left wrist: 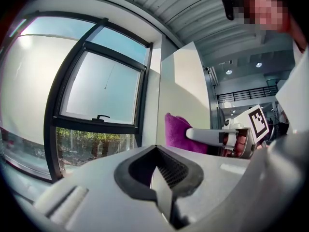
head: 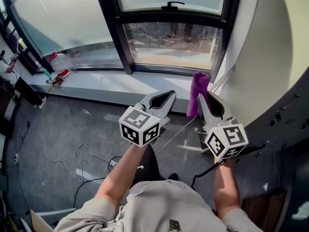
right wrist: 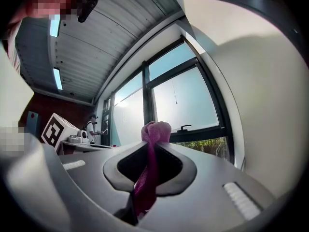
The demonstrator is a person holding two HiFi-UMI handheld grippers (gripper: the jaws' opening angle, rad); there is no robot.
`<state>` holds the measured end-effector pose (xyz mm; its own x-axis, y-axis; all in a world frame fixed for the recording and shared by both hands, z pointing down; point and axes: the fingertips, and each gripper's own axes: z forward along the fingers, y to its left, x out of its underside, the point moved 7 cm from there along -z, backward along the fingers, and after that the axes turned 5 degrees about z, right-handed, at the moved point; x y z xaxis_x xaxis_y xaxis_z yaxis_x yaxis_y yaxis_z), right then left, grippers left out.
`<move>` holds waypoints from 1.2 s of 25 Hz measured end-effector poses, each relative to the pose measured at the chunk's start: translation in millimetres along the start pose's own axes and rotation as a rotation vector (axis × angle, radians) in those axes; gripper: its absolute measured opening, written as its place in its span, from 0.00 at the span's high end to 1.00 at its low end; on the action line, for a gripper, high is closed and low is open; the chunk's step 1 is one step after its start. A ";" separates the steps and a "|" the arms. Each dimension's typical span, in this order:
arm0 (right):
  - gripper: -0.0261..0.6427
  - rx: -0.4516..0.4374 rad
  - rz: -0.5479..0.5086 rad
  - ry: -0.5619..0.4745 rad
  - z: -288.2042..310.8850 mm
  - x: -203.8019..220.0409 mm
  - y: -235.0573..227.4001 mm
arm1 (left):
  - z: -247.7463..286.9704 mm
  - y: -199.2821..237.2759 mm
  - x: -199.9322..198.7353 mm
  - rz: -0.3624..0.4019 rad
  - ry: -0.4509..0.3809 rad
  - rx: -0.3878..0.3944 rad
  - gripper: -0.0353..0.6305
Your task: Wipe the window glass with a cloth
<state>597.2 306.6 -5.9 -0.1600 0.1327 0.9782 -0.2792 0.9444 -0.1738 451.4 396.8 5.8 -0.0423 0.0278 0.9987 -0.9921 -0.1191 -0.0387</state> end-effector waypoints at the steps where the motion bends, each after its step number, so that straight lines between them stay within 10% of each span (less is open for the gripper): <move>1: 0.86 -0.005 -0.001 -0.002 6.0 1.1 -0.8 | 0.6 6.0 0.2 0.001 0.000 -0.006 0.94; 10: 0.86 -0.009 -0.025 0.017 101.3 18.1 -2.5 | 18.2 99.4 9.9 0.000 -0.012 0.005 0.94; 30: 0.86 0.159 -0.133 0.147 453.0 81.3 6.9 | 82.5 468.2 62.2 -0.130 0.023 0.152 0.94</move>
<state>153.4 187.6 20.8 0.0242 0.0637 0.9977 -0.4357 0.8989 -0.0468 -6.0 260.9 52.5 0.0804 0.0750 0.9939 -0.9603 -0.2616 0.0974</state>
